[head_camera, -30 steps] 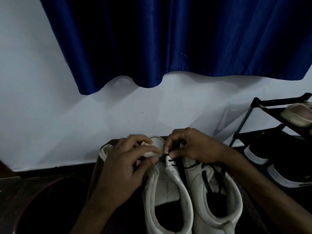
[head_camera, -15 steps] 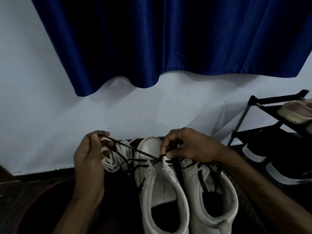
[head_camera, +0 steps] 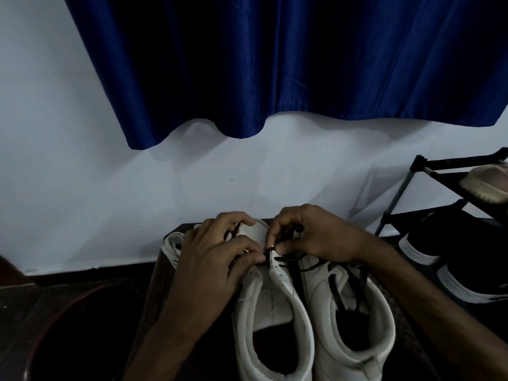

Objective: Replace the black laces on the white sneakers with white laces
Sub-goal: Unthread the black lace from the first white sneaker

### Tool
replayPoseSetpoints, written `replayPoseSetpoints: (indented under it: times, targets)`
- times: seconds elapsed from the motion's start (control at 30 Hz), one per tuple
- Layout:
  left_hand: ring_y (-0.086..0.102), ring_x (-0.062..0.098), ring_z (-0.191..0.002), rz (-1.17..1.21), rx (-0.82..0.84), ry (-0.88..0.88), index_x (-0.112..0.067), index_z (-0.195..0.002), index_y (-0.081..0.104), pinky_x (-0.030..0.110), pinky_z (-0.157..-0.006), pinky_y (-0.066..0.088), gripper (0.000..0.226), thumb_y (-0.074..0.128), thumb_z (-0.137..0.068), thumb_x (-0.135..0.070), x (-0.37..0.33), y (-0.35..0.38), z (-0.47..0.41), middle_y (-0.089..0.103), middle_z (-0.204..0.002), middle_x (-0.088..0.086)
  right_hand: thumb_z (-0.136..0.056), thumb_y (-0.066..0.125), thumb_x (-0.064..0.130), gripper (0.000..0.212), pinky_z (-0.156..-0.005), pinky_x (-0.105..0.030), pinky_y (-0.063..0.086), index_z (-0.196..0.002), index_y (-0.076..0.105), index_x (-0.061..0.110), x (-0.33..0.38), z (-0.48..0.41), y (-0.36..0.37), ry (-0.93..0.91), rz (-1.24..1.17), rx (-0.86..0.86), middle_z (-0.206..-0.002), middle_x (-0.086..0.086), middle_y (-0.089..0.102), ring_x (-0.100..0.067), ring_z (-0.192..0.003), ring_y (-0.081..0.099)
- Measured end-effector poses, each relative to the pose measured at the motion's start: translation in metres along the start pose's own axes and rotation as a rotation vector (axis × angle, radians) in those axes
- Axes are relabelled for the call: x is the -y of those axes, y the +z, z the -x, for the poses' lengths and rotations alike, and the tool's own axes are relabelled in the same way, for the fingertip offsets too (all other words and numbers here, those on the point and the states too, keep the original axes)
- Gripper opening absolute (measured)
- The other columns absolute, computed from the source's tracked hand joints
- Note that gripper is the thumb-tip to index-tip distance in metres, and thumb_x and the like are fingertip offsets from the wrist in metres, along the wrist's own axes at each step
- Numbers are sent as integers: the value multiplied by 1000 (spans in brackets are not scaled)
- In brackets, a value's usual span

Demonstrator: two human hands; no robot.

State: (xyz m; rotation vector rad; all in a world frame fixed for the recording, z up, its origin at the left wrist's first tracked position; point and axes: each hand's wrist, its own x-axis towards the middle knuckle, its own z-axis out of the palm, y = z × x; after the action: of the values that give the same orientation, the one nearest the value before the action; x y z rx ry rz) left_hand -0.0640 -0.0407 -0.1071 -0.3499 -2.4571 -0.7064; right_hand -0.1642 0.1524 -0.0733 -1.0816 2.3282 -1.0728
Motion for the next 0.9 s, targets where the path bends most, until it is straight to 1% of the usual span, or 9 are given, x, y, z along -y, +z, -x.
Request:
replayPoseSetpoints:
  times: [0.1,0.17,0.23,0.33,0.4,0.5,0.73,0.83,0.9]
  targets:
    - [57,4,-105,287,-302,-196,-26,-82,68,22,-90,44,15,56,-89,-32,1,-2,1,56,-111,-13,-82,75,2,15,-71,-7,42,-89,75,16,0,0,1,-7,-10,2,-86,10,69,6,-73,62]
    - [61,9,-102,640,-504,-432,-30,-90,67,35,-96,48,14,54,-96,-33,5,-7,0,63,-106,-6,-81,75,-1,15,-72,-7,44,-89,74,11,1,0,2,-20,-29,13,-84,9,70,5,-74,64]
    - [64,15,-100,815,-511,-557,-23,-98,66,46,-98,48,20,49,-100,-33,8,-10,1,70,-104,-4,-80,76,-1,13,-71,-6,43,-89,74,7,2,0,2,-27,-47,12,-82,9,69,6,-73,64]
    - [63,9,-104,556,-258,-355,-28,-108,62,28,-91,49,19,50,-98,-39,0,-9,3,68,-114,-13,-80,75,-2,13,-70,-6,44,-90,75,7,0,0,1,-25,-55,6,-83,9,69,8,-72,63]
    - [62,5,-105,421,-75,-222,-30,-111,65,19,-89,46,25,53,-92,-42,-1,-6,3,66,-109,-17,-80,76,-1,14,-71,-6,44,-90,75,8,-1,0,1,-32,-41,12,-83,10,68,9,-72,62]
    - [62,3,-100,278,87,-87,-28,-101,73,23,-86,47,24,58,-88,-42,1,0,3,65,-102,-18,-80,76,-1,15,-71,-7,43,-90,75,11,-1,0,2,-40,-23,0,-82,12,68,8,-73,62]
    - [58,6,-86,-12,77,10,-25,-85,72,29,-75,43,31,49,-91,-43,4,-1,2,59,-89,-12,-81,74,-2,13,-72,-9,45,-89,74,8,-1,0,2,-31,-48,12,-85,5,70,5,-72,64]
    - [55,11,-85,-212,-104,24,-22,-83,69,27,-75,38,24,48,-91,-31,5,-1,5,59,-91,-6,-82,76,4,14,-72,-9,44,-87,74,17,-1,-1,2,-26,-18,7,-88,3,71,5,-73,62]
    - [53,5,-83,-76,-314,-142,-17,-84,67,19,-77,39,20,48,-92,-22,10,-9,5,57,-91,-4,-82,75,4,15,-72,-8,42,-87,74,19,0,-1,1,-21,-12,12,-87,7,70,6,-73,60]
